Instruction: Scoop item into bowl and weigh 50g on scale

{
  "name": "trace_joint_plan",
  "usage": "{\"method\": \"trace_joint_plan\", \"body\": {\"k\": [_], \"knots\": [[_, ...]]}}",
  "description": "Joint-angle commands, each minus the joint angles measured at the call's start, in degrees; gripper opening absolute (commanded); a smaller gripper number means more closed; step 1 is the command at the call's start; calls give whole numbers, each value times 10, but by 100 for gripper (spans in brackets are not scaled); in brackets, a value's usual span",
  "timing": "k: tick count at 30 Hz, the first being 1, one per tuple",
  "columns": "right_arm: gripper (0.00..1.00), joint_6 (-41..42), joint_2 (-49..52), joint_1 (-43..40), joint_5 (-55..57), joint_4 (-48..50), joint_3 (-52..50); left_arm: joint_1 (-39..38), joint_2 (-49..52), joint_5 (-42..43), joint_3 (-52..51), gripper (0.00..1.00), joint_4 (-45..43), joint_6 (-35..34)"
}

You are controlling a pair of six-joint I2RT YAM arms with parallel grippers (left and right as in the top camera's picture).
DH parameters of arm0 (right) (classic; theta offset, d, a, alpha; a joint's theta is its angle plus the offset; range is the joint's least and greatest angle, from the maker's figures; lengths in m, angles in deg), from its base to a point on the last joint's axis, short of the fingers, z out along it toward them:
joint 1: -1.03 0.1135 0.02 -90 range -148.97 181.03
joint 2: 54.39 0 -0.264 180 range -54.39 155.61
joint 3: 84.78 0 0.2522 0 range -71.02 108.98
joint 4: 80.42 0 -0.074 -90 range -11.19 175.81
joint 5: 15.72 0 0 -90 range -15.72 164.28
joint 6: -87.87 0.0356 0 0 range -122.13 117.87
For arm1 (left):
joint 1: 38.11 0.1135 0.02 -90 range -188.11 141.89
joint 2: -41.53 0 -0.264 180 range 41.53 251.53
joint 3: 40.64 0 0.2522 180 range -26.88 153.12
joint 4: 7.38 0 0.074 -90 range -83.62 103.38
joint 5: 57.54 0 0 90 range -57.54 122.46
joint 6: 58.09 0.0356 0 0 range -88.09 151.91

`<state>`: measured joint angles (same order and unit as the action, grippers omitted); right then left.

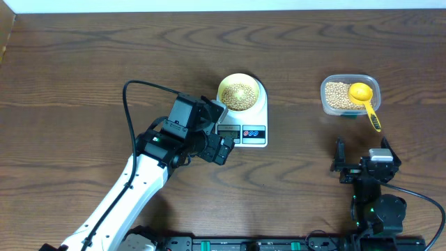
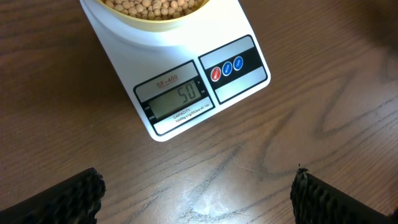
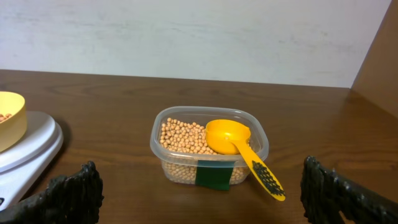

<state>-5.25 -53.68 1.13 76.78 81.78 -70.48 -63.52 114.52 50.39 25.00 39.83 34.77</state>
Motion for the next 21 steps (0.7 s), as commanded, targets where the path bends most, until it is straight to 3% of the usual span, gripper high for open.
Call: {"method": "trace_joint_plan", "body": {"k": [1, 13, 21], "knots": [[99, 9, -4, -5, -3, -1, -2, -1, 4, 5, 9, 98, 2, 5], [99, 9, -4, -5, -3, -1, -2, -1, 4, 3, 9, 98, -7, 6], [99, 9, -4, -5, -3, -1, -2, -1, 3, -106, 9, 98, -57, 6]]}}
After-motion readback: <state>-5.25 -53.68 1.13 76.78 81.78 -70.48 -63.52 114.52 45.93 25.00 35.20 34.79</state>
